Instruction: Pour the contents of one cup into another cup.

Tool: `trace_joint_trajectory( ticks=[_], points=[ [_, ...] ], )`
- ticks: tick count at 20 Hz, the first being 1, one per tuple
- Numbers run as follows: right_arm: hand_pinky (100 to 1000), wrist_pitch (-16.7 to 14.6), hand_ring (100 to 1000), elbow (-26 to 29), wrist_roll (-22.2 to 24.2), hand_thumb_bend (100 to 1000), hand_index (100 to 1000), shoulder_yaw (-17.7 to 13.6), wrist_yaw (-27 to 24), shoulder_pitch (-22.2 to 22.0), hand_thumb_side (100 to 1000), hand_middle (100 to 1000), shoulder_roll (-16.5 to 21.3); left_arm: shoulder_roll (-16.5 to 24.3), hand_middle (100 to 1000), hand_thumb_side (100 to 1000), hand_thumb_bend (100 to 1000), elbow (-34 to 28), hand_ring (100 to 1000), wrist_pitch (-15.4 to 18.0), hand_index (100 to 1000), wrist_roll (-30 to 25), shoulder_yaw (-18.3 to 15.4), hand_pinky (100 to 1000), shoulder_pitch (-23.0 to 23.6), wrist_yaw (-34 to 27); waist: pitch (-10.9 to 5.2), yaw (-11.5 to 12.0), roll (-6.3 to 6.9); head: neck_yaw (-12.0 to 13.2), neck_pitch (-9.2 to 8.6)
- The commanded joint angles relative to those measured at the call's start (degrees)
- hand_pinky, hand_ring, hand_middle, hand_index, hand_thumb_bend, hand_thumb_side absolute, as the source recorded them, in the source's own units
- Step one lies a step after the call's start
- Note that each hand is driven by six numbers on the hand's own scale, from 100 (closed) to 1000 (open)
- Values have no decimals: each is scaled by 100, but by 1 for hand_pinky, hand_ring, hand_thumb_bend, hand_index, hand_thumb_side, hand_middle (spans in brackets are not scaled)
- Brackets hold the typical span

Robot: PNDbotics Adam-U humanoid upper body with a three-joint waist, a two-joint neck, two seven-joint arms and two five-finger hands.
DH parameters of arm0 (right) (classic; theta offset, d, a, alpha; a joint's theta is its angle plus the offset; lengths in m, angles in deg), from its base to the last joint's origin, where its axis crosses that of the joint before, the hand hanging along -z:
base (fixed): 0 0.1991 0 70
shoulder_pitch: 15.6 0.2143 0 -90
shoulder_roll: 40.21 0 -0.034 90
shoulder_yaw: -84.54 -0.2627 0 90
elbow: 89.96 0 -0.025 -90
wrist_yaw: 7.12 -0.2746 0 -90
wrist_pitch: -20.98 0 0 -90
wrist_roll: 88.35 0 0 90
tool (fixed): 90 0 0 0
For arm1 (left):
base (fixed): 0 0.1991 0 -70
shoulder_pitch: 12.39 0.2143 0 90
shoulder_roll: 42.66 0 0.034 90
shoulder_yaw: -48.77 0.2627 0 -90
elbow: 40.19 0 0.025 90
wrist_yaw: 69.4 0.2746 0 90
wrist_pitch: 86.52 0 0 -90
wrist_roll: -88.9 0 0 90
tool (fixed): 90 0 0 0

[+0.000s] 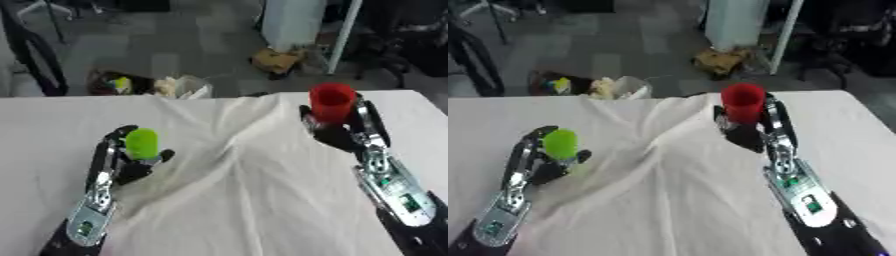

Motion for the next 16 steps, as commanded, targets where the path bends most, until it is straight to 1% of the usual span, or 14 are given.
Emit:
trace_joint_trajectory(
  ticks=[1,6,8,10,11,13,16],
  points=[
    [459,-12,385,158,4,100,619,-31,-44,131,100,463,77,35,597,438,857,-2,576,14,787,-9,-36,411,-100,23,-72,-17,-8,12,-62],
    [459,-9,380,154,1,100,619,-31,-51,137,100,463,64,33,587,430,833,72,565,17,778,-8,-44,403,-99,44,-59,-21,-15,9,-64],
    [459,-2,375,102,-5,100,620,-35,-19,181,100,454,3,29,576,420,802,94,554,19,766,-15,-41,393,-100,55,-62,-17,-15,9,-61],
    [459,-11,375,59,-8,100,620,-38,13,204,100,454,-33,28,569,416,789,116,547,18,762,-32,-38,387,-103,70,-67,-13,-16,9,-62],
    [459,-16,374,44,-9,100,620,-39,24,211,100,454,-43,30,555,405,742,126,533,14,749,-44,-36,375,-104,80,-69,-12,-17,7,-62],
    [458,-24,374,21,-10,100,620,-43,39,218,100,454,-55,32,536,392,692,141,515,-4,738,-61,-39,355,-107,99,-74,-10,-21,5,-62],
    [457,-31,374,7,-11,100,620,-45,43,225,100,454,-62,28,531,380,648,147,497,-24,724,-82,-41,336,-112,106,-81,-6,-27,8,-70]
  ],
)
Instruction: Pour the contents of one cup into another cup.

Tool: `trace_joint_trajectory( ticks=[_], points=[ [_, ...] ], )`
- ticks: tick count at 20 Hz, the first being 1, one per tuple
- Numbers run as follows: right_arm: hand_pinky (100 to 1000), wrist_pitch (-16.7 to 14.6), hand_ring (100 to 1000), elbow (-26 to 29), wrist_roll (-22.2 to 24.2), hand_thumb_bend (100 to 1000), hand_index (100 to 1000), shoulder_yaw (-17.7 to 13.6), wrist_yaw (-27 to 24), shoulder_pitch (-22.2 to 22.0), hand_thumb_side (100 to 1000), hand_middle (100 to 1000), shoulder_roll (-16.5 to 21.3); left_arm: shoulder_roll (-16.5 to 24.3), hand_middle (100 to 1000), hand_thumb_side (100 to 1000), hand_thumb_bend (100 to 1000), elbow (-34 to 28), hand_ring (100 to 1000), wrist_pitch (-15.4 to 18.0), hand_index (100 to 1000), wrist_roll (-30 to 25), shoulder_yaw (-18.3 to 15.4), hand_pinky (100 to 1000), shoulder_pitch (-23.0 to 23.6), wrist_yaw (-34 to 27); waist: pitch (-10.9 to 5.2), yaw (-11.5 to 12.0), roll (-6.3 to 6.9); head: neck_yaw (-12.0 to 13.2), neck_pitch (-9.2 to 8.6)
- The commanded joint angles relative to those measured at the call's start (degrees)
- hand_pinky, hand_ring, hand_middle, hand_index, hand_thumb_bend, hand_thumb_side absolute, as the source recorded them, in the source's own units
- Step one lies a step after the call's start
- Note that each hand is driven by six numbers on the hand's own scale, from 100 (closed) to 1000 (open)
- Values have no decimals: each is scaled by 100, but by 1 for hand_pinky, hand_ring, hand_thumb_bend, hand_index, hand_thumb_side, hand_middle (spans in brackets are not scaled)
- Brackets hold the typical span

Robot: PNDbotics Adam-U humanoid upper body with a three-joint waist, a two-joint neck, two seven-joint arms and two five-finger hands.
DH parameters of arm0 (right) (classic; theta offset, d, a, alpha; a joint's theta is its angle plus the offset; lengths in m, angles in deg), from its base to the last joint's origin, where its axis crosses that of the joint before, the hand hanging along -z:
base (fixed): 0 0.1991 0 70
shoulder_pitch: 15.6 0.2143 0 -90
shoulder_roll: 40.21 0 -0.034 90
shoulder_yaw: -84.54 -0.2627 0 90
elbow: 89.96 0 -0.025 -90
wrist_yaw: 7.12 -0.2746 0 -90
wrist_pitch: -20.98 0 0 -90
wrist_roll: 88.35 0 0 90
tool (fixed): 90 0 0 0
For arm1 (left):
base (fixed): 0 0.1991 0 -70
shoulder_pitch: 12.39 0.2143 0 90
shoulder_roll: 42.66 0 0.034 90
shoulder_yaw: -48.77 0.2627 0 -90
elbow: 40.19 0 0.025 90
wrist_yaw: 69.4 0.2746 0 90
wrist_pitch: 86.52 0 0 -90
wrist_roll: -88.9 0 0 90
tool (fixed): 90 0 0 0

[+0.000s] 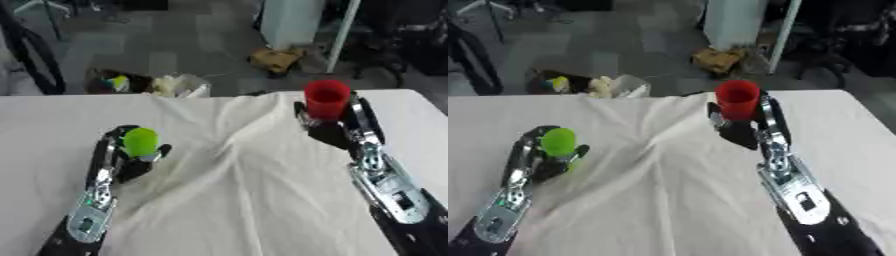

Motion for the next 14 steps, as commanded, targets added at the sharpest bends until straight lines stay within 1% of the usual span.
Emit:
trace_joint_trajectory(
  ticks=[1,2,8,9,14],
  points=[
    [457,-26,374,54,-4,100,620,-45,39,144,100,454,51,24,520,374,628,34,487,-32,718,-54,-7,324,-45,35,-92,-2,-16,6,-71],
    [456,-27,374,53,-3,100,620,-44,39,147,100,454,48,22,517,373,622,38,483,-33,715,-65,-7,320,-47,33,-93,0,-18,4,-74],
    [457,-41,374,33,16,100,621,-52,39,143,100,454,49,1,472,355,513,94,438,-20,690,-132,-8,266,-46,1,-83,-3,-17,-10,-80],
    [458,-45,374,30,19,100,621,-55,39,144,100,454,48,0,461,349,481,100,426,-18,683,-131,-10,251,-47,-10,-81,-4,-18,-13,-79],
    [458,-63,374,9,29,100,620,-63,41,141,100,454,43,4,432,331,435,82,393,-8,668,-91,-17,212,-44,-79,-85,-10,-21,-13,-71]
  ],
)
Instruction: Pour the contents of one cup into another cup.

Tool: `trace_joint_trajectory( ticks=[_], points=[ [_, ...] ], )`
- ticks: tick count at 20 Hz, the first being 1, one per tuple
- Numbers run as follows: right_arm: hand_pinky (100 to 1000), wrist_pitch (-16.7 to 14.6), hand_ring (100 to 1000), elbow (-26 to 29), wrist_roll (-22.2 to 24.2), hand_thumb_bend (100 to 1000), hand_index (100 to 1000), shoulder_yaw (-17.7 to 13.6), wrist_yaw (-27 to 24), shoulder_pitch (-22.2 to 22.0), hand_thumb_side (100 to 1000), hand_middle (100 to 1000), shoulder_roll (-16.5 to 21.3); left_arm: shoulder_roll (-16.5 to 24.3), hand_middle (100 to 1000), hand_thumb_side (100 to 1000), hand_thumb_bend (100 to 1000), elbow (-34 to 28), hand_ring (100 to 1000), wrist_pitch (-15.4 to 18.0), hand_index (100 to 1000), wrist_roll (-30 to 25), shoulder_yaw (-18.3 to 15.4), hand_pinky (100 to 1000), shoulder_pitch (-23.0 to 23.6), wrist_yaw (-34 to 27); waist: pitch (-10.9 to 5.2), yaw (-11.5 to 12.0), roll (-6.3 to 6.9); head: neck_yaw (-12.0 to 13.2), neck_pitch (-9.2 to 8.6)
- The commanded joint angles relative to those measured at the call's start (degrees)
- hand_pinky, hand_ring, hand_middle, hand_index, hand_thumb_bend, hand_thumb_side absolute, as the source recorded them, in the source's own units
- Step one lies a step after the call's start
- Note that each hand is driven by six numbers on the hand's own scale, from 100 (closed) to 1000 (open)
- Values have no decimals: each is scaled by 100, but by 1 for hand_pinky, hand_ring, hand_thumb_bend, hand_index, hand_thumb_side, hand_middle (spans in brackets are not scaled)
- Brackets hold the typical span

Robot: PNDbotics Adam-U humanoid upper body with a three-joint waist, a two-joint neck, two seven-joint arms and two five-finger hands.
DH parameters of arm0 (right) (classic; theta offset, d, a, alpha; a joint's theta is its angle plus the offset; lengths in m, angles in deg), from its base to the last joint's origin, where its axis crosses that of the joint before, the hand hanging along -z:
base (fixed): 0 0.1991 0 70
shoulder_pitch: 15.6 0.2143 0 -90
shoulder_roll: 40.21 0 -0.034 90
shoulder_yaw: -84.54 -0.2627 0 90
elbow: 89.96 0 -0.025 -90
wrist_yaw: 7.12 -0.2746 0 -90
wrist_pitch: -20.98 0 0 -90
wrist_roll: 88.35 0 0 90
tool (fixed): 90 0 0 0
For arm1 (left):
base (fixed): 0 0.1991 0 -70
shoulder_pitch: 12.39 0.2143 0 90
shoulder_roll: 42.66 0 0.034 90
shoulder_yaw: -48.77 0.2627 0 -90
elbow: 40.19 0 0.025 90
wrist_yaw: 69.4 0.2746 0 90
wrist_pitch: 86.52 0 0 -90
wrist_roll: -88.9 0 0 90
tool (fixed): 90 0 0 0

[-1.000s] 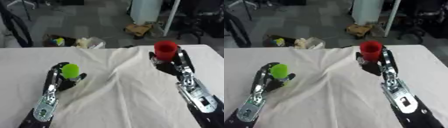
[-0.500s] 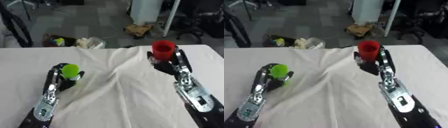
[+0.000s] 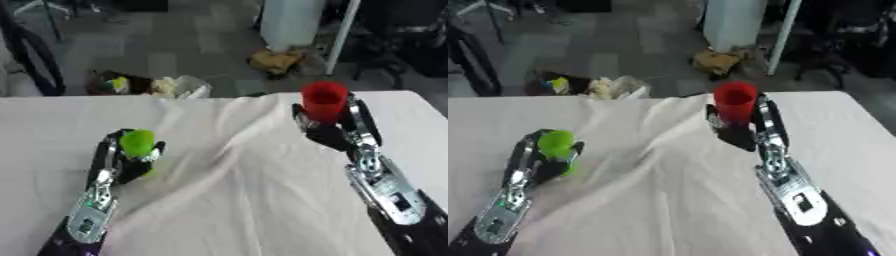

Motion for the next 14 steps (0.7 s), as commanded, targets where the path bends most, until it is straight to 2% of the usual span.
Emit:
trace_joint_trajectory(
  ticks=[1,9,14],
  points=[
    [459,-39,375,46,8,100,620,-63,19,111,100,454,82,8,427,326,427,7,386,-10,664,14,-18,203,-16,-67,-87,-11,-17,-11,-47],
    [459,-52,375,59,22,100,620,-67,-8,92,100,455,77,63,374,275,322,-411,289,-34,637,118,-4,100,6,-328,-148,-9,-15,-34,-28],
    [459,-45,376,85,25,100,619,-67,-30,61,100,455,89,201,349,248,262,-908,260,24,623,66,109,100,44,-462,-203,0,-2,-58,2]
  ],
)
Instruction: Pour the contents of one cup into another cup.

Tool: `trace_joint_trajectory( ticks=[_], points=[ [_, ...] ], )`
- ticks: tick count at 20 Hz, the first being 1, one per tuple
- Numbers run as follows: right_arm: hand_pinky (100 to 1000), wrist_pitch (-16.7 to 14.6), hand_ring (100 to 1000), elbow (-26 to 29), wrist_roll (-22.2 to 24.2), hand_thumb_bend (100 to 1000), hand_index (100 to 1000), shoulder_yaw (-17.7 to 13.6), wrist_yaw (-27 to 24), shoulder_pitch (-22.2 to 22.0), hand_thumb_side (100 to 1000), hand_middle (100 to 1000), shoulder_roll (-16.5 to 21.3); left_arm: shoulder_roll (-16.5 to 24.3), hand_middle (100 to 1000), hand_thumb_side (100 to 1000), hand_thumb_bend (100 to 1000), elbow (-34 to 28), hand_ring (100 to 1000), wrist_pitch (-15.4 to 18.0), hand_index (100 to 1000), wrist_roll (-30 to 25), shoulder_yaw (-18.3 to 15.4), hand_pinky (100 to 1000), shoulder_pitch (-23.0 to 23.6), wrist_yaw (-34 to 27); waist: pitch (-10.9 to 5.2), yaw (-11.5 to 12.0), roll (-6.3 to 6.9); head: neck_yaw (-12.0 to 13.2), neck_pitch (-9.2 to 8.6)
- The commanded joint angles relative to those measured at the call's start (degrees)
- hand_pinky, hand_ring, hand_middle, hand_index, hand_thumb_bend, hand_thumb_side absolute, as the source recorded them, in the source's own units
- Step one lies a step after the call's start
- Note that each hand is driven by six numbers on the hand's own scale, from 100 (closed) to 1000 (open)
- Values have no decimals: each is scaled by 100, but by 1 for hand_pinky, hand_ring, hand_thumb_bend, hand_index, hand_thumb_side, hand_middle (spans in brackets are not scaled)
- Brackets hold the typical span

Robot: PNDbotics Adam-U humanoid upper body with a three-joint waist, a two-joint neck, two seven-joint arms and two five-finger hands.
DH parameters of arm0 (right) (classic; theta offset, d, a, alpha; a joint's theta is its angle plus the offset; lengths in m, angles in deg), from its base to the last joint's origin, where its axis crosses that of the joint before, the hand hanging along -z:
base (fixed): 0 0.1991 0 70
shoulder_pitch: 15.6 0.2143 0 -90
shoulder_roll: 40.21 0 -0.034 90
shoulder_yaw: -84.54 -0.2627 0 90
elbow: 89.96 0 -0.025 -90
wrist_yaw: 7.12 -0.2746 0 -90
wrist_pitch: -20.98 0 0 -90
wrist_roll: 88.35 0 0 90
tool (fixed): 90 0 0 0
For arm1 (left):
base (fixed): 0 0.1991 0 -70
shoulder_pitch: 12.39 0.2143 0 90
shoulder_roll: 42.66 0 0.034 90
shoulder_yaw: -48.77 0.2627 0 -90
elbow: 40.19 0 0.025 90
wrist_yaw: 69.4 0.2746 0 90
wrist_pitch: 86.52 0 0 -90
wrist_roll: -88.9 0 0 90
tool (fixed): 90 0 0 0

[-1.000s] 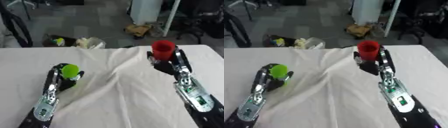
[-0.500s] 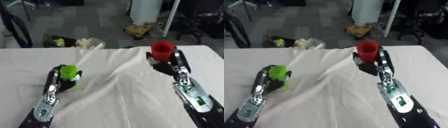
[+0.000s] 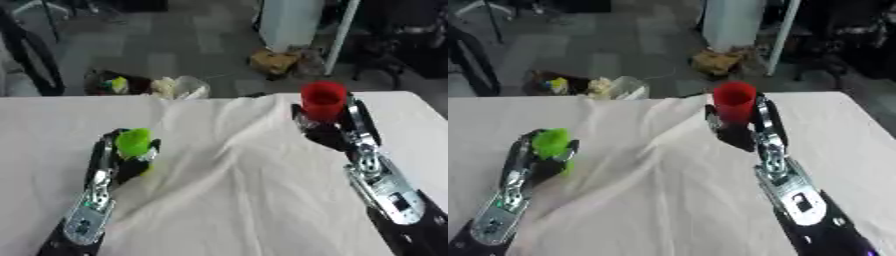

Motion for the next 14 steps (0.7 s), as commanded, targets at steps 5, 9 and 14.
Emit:
trace_joint_trajectory(
  ticks=[5,9,14],
  points=[
    [459,-17,376,137,13,100,618,-61,-44,47,100,455,116,426,334,229,248,-912,245,169,603,-248,312,100,24,-158,-203,27,28,-55,45],
    [458,-1,374,207,22,100,615,-62,-64,19,100,453,169,674,330,221,253,-1334,241,134,600,-508,548,100,134,-207,-261,70,38,-101,96],
    [456,41,367,338,71,100,608,-33,-110,2,100,447,247,853,326,222,259,-1746,236,-15,594,-851,803,100,288,-314,-317,143,32,-149,147]
  ],
)
